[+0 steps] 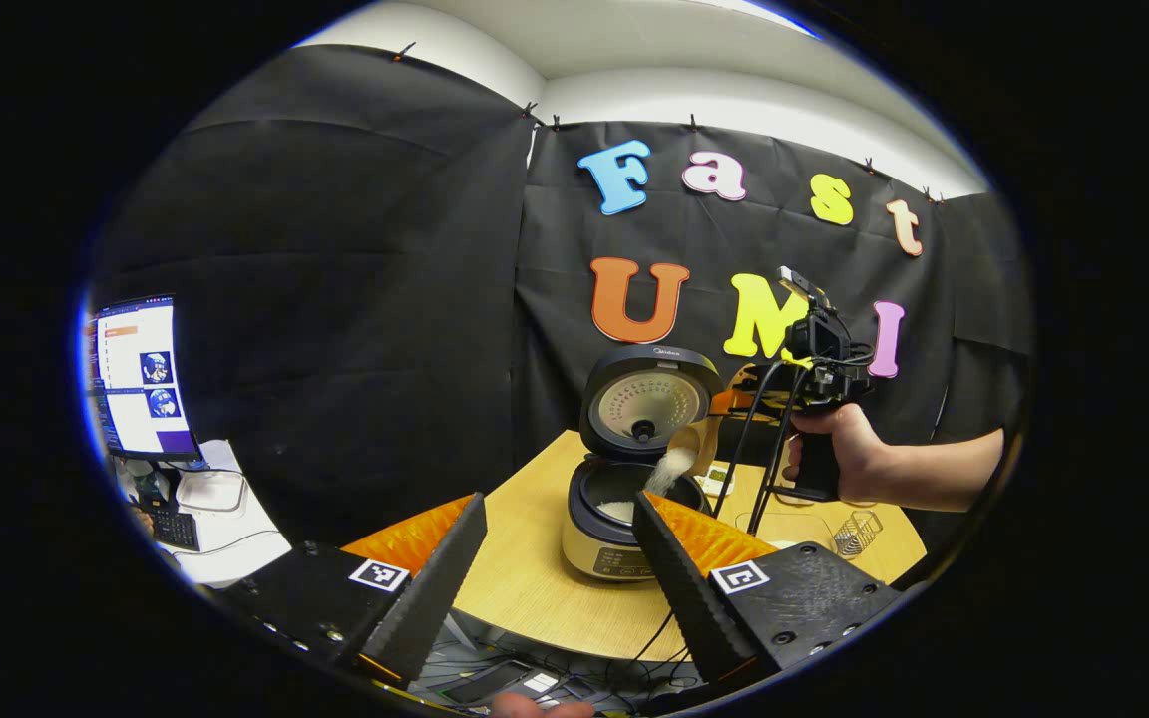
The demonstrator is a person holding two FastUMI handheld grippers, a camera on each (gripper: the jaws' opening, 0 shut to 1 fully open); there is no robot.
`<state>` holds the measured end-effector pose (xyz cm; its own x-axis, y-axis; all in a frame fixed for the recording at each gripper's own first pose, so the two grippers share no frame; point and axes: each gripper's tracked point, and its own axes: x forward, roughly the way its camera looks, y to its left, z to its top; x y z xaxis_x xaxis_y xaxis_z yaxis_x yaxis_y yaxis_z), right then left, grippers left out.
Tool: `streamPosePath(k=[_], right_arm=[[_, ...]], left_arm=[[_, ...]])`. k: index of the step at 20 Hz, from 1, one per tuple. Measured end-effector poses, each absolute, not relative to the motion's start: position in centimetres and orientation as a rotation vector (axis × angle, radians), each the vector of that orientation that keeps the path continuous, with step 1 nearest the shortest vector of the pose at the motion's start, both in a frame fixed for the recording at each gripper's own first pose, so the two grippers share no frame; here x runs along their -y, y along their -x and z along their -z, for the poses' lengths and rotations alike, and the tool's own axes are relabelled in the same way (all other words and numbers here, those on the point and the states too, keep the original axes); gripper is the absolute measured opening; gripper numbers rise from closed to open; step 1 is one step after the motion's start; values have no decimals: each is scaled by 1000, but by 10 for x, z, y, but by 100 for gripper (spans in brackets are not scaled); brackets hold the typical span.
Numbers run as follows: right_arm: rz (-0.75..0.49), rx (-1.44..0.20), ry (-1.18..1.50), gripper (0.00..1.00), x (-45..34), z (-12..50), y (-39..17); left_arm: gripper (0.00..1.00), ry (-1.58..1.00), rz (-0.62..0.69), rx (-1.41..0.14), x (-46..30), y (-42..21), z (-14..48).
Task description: Close the left gripper, press the button to open the rice cooker; take a wooden spoon from the chopstick holder with the right hand, scoop a spoonful of rice and pour it into the rice cooker, then put the wooden spoon back into the chopstick holder.
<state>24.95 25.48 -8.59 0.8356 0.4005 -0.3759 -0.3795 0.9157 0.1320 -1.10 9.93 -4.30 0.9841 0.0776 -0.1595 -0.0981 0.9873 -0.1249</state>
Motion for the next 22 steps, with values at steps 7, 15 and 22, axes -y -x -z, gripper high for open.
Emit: streamPosePath(k=[7,15,22], right_arm=[[-463,-275,217,12,-270,64,-242],[-555,-146,354,12,-299,47,-231],[-622,-190,210,12,-298,40,-228]], left_arm=[[95,134,-44,-88,-91,12,29],[95,110,-63,-72,-72,13,12],[95,115,-109,-71,-64,11,7]])
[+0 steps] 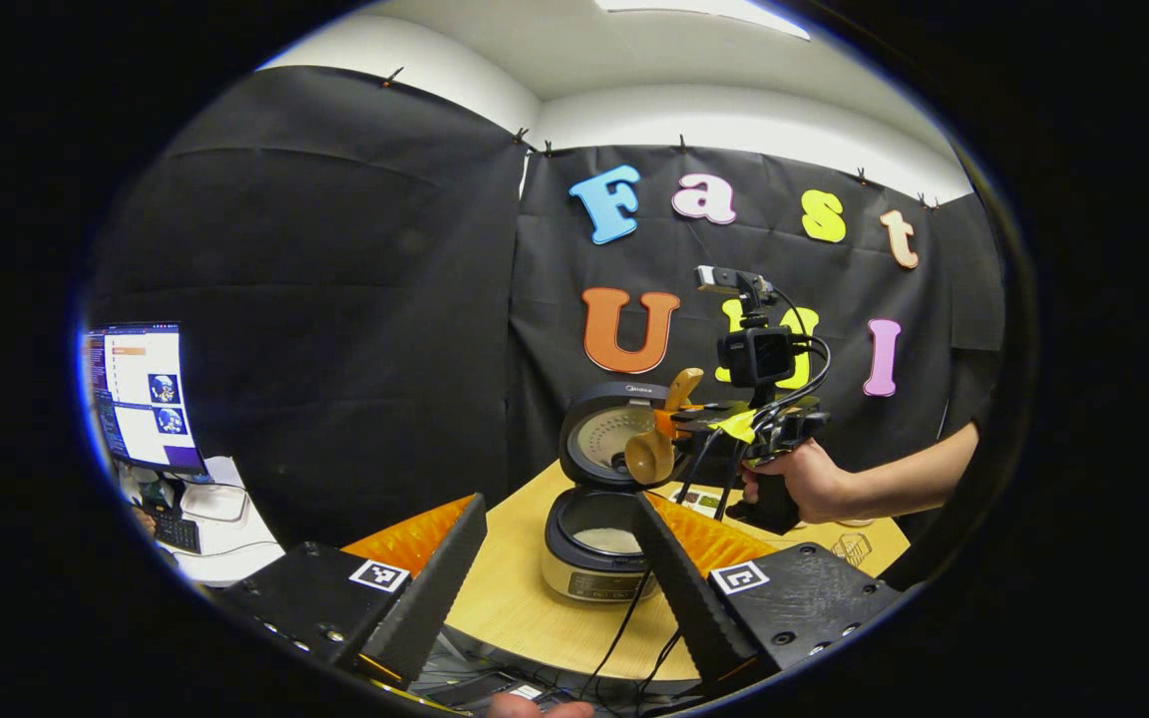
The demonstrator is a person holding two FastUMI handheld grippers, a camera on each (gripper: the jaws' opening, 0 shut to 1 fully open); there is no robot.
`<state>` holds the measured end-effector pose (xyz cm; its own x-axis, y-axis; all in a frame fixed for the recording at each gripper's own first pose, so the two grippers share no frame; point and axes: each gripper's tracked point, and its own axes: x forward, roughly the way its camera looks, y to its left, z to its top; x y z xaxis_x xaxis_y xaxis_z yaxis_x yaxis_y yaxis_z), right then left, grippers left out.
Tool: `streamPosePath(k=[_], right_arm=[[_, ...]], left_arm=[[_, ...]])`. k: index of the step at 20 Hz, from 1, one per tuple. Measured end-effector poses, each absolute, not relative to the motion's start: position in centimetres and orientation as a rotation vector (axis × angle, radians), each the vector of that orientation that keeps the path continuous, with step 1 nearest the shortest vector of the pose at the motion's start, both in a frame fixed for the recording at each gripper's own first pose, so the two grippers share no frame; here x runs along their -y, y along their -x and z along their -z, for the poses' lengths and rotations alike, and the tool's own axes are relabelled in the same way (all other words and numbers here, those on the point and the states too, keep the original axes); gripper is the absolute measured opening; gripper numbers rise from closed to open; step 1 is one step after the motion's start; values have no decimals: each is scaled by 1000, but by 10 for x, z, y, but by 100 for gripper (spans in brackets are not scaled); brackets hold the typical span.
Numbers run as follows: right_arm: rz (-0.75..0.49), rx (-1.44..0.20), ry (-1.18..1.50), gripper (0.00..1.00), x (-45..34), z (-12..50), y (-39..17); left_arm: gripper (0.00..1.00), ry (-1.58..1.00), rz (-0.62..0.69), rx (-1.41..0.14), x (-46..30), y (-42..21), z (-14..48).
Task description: Close the left gripper, press the button to open the rice cooker; take a wooden spoon from the chopstick holder with the right hand, scoop a spoonful of rice and pour it into the rice cooker, then put the wooden spoon back into the chopstick holder.
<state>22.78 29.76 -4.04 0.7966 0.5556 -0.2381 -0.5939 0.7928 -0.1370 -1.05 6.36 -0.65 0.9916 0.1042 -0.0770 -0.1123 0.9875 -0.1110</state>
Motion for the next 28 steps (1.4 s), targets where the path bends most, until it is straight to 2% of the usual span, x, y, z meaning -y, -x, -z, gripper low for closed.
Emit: streamPosePath(k=[9,14,17,24,28], right_arm=[[-593,-313,-276,12,-208,-8,-208],[-422,-310,-448,13,-99,-25,-211],[-275,-267,-442,12,-14,-23,-211],[53,-276,-412,12,159,15,-200],[137,-347,-411,12,209,60,-196]], left_arm=[[94,85,-37,-50,-30,-24,4],[94,55,26,-16,-10,-54,-8],[94,33,71,-25,-1,-71,-8],[95,50,136,-37,32,-111,-10],[94,55,152,-66,51,-123,-6]])
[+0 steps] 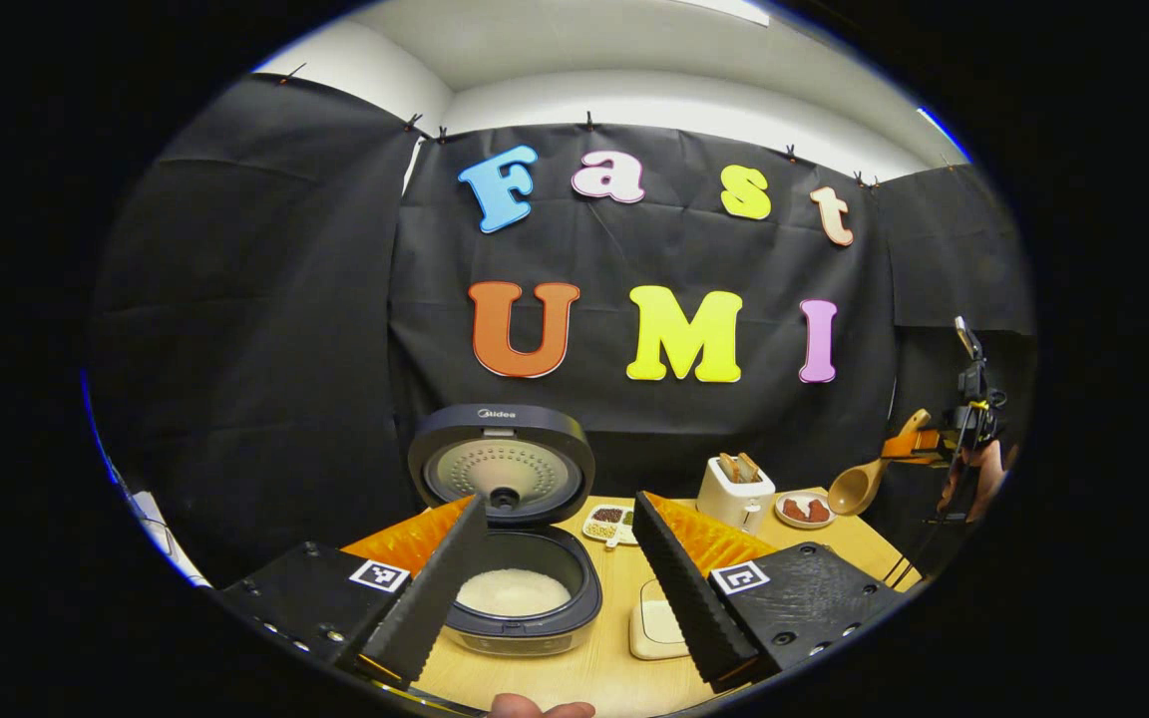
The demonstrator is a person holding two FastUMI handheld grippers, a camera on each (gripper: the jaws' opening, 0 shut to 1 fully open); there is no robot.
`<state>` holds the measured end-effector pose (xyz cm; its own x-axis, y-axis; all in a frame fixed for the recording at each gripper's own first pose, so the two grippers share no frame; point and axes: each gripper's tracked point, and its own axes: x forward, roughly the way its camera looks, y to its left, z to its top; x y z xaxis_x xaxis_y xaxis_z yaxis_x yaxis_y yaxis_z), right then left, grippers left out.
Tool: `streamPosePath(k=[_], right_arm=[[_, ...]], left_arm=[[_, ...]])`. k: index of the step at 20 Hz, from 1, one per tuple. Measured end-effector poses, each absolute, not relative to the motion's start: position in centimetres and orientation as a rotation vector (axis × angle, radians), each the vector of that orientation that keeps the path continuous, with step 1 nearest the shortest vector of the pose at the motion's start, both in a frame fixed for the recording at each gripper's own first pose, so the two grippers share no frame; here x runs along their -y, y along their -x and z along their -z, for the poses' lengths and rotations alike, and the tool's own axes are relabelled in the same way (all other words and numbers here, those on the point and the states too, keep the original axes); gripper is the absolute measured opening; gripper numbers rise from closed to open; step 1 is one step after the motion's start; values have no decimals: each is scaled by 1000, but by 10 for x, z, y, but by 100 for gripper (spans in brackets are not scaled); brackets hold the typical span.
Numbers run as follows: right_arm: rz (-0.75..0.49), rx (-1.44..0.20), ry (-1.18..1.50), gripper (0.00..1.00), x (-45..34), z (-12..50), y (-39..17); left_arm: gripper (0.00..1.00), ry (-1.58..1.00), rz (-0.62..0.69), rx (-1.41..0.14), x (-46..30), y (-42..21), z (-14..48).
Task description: Close the left gripper, press the button to open the rice cooker; take a wooden spoon from the chopstick holder with the right hand, scoop a spoonful of rice and pour it into the rice cooker, then put the wooden spoon back into the chopstick holder.
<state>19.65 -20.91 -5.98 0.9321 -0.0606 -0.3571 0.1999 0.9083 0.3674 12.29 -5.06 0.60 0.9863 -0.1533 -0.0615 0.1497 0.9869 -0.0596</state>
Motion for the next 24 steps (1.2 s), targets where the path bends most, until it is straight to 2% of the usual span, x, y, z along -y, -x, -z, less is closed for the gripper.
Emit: streamPosePath(k=[9,16,20,24], right_arm=[[143,-537,-383,12,233,162,-221],[151,-608,-346,13,232,226,-233],[153,-597,-356,14,227,243,-235],[117,-537,-365,22,216,228,-239]], left_arm=[[95,50,104,-98,58,-127,-11],[94,53,52,-116,52,-122,-15],[94,54,27,-117,44,-120,-19],[94,71,23,-115,41,-121,-23]])
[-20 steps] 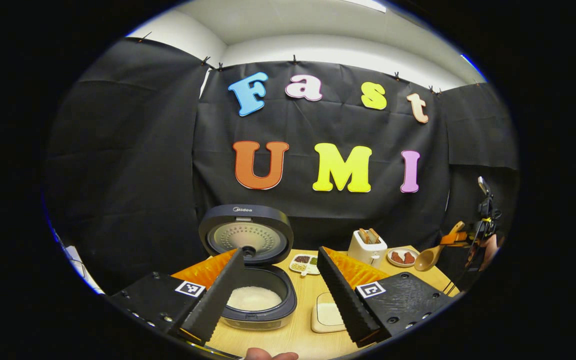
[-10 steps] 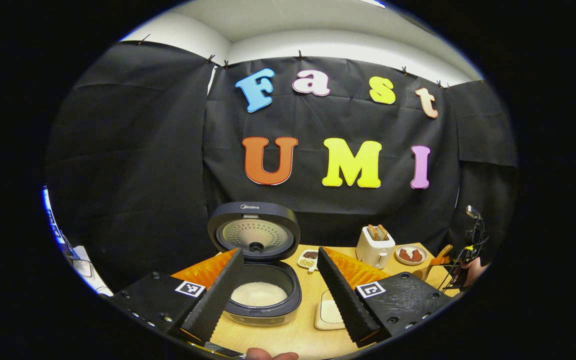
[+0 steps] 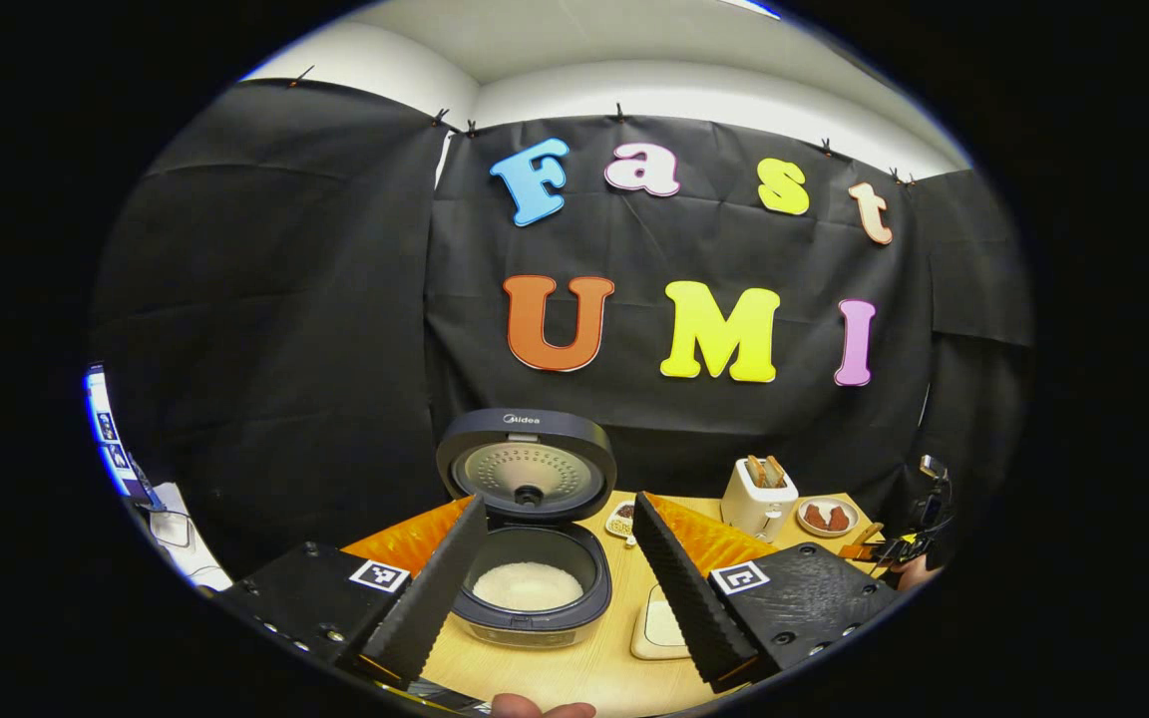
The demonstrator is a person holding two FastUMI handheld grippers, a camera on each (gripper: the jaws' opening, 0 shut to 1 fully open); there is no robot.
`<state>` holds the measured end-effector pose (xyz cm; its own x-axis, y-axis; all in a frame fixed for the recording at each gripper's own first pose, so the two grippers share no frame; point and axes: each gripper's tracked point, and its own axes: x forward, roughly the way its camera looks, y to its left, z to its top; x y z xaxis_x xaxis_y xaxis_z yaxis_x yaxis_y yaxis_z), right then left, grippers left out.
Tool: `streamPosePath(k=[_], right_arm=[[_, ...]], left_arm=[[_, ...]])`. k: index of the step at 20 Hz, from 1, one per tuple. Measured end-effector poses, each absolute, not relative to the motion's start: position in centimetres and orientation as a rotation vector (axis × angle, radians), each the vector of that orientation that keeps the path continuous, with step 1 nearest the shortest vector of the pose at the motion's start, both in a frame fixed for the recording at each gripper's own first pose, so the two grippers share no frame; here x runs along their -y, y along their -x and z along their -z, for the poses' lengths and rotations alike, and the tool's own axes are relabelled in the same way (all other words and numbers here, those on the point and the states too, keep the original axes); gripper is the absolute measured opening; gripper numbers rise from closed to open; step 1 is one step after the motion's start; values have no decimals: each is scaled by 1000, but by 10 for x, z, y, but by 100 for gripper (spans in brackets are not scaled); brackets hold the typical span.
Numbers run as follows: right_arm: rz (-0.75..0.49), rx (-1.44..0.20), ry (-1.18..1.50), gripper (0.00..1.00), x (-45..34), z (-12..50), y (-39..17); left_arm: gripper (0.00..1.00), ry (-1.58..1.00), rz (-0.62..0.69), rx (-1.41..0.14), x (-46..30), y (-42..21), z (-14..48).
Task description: Close the left gripper, press the button to open the rice cooker; take a wooden spoon from the chopstick holder with the right hand, scoop a spoonful of rice and pour it into the rice cooker, then put the wooden spoon back into the chopstick holder.
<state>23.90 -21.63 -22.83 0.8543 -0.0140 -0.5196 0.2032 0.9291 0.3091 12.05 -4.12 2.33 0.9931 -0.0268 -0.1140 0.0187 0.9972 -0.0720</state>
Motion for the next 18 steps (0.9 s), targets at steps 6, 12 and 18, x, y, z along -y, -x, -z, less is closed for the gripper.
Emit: streamPosePath(k=[6,12,18], right_arm=[[181,-412,-318,68,237,177,-220],[239,-220,-166,83,252,89,-175],[283,-123,-37,100,251,36,-111]], left_arm=[[94,103,55,-62,41,-130,-43],[94,151,36,8,20,-166,-79],[95,171,21,-26,-8,-214,-74]])
